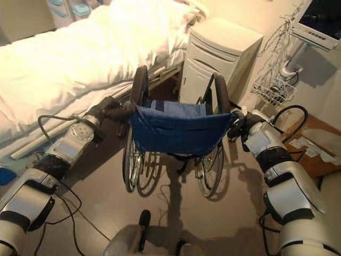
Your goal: Push the wheelchair next to the bed
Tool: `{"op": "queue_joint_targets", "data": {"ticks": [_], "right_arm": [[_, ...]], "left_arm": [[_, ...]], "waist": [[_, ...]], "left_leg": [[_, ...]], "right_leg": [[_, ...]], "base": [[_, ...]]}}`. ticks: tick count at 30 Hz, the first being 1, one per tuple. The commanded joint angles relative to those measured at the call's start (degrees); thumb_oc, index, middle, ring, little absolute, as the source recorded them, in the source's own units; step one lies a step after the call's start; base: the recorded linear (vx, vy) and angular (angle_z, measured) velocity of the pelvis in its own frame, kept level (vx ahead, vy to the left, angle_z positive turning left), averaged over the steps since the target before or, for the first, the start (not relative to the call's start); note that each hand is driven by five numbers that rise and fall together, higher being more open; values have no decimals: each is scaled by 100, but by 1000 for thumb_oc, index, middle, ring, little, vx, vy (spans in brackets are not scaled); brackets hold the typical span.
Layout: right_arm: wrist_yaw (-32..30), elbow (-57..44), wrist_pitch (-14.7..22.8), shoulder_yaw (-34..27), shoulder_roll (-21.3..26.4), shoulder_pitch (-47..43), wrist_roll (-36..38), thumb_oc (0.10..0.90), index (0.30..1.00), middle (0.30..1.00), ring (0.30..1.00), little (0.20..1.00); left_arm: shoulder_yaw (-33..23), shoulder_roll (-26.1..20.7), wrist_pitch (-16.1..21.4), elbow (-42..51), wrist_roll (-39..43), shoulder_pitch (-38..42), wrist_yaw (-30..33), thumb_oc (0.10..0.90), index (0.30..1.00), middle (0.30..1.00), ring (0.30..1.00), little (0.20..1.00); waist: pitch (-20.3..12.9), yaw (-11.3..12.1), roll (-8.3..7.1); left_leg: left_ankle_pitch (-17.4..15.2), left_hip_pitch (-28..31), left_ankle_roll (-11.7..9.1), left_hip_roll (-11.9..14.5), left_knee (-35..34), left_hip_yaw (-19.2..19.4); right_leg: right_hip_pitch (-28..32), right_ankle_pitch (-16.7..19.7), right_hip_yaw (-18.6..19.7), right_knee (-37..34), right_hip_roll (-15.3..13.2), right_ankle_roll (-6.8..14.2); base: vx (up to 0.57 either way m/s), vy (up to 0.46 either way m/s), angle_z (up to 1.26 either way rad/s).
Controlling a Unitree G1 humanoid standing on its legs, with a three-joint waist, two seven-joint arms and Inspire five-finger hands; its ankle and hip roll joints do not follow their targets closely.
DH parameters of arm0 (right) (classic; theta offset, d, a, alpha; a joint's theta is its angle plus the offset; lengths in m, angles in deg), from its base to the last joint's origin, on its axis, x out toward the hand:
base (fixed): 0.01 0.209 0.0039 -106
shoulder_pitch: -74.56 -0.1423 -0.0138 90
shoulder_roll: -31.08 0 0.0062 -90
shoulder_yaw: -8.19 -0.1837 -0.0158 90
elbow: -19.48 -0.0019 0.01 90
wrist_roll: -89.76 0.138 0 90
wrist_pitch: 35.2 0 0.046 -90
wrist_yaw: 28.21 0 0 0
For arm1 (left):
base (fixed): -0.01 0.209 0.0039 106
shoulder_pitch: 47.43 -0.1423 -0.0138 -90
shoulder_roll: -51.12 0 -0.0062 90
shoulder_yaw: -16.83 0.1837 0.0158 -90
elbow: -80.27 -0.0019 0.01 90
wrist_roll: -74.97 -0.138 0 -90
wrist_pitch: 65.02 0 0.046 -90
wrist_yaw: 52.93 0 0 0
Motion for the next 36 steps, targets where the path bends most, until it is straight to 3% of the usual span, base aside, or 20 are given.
{"op": "queue_joint_targets", "data": {"ticks": [1, 11, 18, 19, 20, 21, 22, 26, 36], "right_arm": [[412, -673, 800, 489, -593, -479, 217, 400, 300, 300, 300, 300], [44, -630, 1125, 403, -662, -484, 232, 400, 300, 300, 300, 300], [-195, -484, 1359, 440, -1001, -808, 456, 400, 300, 300, 300, 300], [-200, -469, 1360, 448, -1028, -823, 466, 615, 622, 622, 622, 622], [-204, -405, 1405, 453, -1110, -831, 461, 800, 900, 900, 900, 900], [-219, -367, 1424, 459, -1137, -838, 476, 800, 900, 900, 900, 900], [-237, -323, 1465, 454, -1200, -820, 510, 800, 900, 900, 900, 900], [-292, -275, 1349, 350, -1257, -739, 845, 800, 900, 900, 900, 900], [-324, -452, 559, 54, -880, -825, 1633, 800, 900, 900, 900, 900]], "left_arm": [[78, -192, -282, -537, -412, -298, 172, 400, 300, 300, 300, 300], [-160, -226, -138, -422, -355, -593, 493, 400, 300, 300, 300, 300], [-448, -522, -209, -155, -589, -832, 704, 400, 300, 300, 300, 300], [-479, -531, -184, -124, -610, -882, 768, 400, 300, 300, 300, 300], [-510, -549, -173, -97, -549, -950, 887, 402, 302, 302, 302, 302], [-524, -551, -154, -88, -502, -978, 947, 541, 512, 512, 512, 512], [-584, -559, -131, -60, -418, -1056, 1039, 800, 900, 900, 900, 900], [-815, -593, -22, 33, -87, -1333, 1180, 800, 900, 900, 900, 900], [-1363, -742, 321, 57, 310, -1798, 1096, 800, 900, 900, 900, 900]], "waist": [[426, 533, -3], [370, 651, -23], [432, 1068, -269], [429, 1098, -283], [418, 1157, -303], [411, 1176, -305], [392, 1219, -313], [317, 1313, -343], [83, 1298, -345]], "left_leg": [[118, -208, 207, -96, 58, -23], [142, -60, 285, -188, -249, -20], [135, 88, 251, -28, -505, 440], [141, 98, 246, -11, -524, 481], [131, 125, 247, 27, -551, 579], [127, 139, 247, 41, -560, 612], [125, 165, 250, 69, -580, 685], [110, 185, 239, 106, -572, 810], [32, 338, 233, 151, -531, 836]], "right_leg": [[749, 721, -14, -437, -69, 273], [695, 1214, -116, -529, -297, 411], [754, 1572, -1011, -818, -561, 535], [764, 1583, -1061, -839, -569, 540], [771, 1608, -1201, -844, -602, 554], [770, 1611, -1243, -842, -614, 557], [785, 1610, -1333, -847, -625, 564], [830, 1603, -1513, -869, -630, 568], [923, 1524, -1495, -772, -633, 548]], "base": [[73, 102, -76], [42, 58, -7], [-29, -30, -26], [-31, -32, -45], [-19, -17, -51], [-18, -13, -49], [-6, -10, -30], [3, -37, -20], [11, -9, -5]]}}
